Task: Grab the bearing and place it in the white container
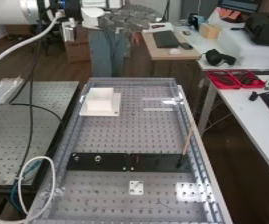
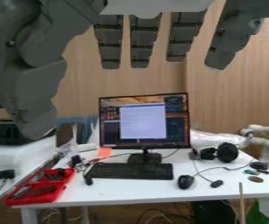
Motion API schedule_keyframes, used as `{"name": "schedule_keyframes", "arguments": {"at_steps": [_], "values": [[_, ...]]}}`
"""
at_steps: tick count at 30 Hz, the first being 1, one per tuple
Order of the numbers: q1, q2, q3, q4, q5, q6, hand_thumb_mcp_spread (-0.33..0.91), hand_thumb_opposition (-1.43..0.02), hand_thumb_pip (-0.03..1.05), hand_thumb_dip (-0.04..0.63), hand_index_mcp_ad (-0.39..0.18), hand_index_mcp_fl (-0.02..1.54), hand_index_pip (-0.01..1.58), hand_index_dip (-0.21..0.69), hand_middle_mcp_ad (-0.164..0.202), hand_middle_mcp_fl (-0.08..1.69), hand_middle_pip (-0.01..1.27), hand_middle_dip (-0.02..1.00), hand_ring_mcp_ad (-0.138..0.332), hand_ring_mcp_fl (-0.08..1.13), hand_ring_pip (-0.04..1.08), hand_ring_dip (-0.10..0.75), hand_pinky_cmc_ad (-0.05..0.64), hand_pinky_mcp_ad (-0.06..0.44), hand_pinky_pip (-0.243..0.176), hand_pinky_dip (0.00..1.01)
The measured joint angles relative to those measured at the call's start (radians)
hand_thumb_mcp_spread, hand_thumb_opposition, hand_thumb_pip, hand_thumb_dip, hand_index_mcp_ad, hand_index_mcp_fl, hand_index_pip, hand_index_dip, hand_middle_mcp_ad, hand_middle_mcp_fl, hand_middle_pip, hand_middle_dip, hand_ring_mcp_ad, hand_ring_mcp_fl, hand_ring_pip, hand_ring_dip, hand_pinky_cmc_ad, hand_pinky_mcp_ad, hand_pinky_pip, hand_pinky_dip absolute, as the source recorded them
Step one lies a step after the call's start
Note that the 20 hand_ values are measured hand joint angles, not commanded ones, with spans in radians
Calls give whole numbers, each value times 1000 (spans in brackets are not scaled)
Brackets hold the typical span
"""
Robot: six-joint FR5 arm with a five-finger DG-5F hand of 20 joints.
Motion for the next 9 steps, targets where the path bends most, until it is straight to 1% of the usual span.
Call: {"name": "schedule_keyframes", "arguments": {"at_steps": [3, 7, 9], "values": [[-10, 0, -3, -2, -1, 15, 227, -709, 620, 202, -105, 131, 101, 173, 5, 52, 96, 141, 108, 12, 84, 42, 325, 264, -75, 190], [-14, 1, -5, -8, -14, 21, 229, -709, 620, 202, -105, 131, 101, 175, 5, 52, 96, 141, 110, 12, 84, 42, 325, 264, -75, 190], [-16, 3, -5, -10, -23, 24, 230, -709, 620, 202, -110, 131, 101, 175, 5, 101, 93, 143, 110, 12, 84, 42, 325, 264, -75, 190]]}}
